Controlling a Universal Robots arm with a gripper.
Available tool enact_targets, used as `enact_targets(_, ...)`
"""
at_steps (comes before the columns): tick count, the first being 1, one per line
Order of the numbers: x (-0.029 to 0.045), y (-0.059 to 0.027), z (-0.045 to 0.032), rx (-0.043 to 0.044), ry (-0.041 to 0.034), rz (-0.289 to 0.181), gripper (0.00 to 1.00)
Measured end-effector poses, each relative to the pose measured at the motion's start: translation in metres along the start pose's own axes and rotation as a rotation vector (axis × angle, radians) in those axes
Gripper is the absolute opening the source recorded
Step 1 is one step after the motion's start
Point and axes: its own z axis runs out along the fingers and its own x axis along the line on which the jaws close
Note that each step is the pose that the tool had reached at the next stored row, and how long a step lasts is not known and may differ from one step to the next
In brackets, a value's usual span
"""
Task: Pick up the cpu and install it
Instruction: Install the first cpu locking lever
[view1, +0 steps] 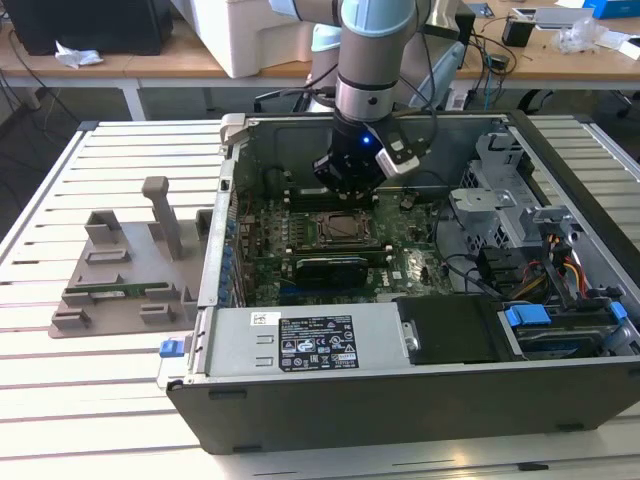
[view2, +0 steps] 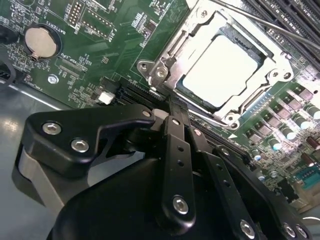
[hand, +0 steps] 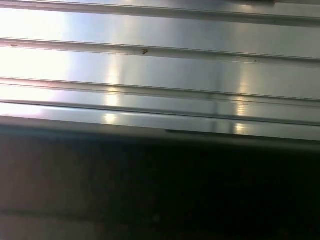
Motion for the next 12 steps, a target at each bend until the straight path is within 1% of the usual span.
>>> enact_targets(4,0.0,-0.002,0.0016,-0.0002,-0.0001,0.0,0.11)
enact_targets(5,0.0,-0.0028,0.0015,0.002,-0.0001,0.0,0.11)
enact_targets(6,0.0001,-0.0031,0.0018,0.0008,-0.0002,0.0,0.11)
enact_targets(8,0.0,-0.0033,0.0025,-0.001,-0.0005,0.0,0.11)
enact_targets(12,-0.0018,-0.0023,0.0036,0.001,0.0004,0.0,0.11)
